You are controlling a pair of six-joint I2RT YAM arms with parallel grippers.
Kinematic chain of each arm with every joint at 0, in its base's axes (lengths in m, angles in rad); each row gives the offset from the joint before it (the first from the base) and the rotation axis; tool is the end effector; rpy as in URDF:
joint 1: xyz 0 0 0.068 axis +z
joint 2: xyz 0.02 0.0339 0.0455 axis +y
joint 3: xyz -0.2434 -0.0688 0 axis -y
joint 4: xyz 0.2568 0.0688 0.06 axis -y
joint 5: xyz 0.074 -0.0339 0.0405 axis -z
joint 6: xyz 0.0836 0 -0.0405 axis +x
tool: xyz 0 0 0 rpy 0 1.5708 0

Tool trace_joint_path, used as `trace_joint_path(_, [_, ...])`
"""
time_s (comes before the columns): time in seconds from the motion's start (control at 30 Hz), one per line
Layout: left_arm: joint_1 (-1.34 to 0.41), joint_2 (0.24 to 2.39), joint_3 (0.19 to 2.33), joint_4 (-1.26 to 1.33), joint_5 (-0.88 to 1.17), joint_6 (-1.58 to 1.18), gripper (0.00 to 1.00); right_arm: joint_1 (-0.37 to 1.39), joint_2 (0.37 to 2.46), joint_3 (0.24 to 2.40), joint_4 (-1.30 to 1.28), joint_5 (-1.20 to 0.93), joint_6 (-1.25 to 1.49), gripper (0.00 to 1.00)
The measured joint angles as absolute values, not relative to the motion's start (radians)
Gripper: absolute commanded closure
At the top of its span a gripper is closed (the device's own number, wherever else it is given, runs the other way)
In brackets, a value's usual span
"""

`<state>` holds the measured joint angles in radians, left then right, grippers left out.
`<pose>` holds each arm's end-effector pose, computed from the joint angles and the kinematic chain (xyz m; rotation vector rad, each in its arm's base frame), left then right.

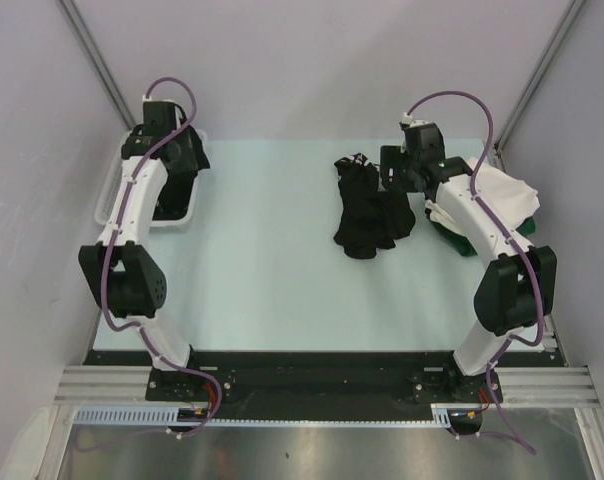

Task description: Fold and stack the t-shirts

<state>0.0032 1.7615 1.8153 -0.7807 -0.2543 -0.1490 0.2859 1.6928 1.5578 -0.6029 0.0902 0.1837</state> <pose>0.4350 0.0224 0.3233 -0.3031 2.2584 0.2157 0.4132 0.1136 0.2742 -0.0719 2.3077 0.1362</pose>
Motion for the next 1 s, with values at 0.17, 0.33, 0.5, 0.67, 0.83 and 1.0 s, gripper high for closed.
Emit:
trace_joint_path(0.17, [-0.016,1.822,1.741,-0.781,-0.226,-0.149,0.42,0.286,1.690,1.558,-0.587,0.065,0.192,0.20])
trace_joint_path(0.33, [-0.098,1.810,1.673,-0.767,-0.178,-0.158,0.42,0.286,1.719,1.560,-0.571,0.043,0.208,0.21])
trace_joint_path(0.5, [-0.247,1.740,1.555,-0.739,-0.115,-0.171,0.42,0.286,1.840,1.601,-0.543,0.026,0.215,0.24])
trace_joint_path(0.67, [-0.379,1.667,1.467,-0.715,-0.049,-0.207,0.43,0.286,1.995,1.694,-0.535,-0.005,0.216,0.27])
trace_joint_path(0.83, [-0.404,1.608,1.412,-0.708,-0.028,-0.233,0.43,0.284,2.083,1.768,-0.527,-0.030,0.211,0.34])
trace_joint_path(1.0, [-0.404,1.598,1.408,-0.709,-0.027,-0.237,0.43,0.278,2.115,1.802,-0.515,-0.062,0.209,0.41])
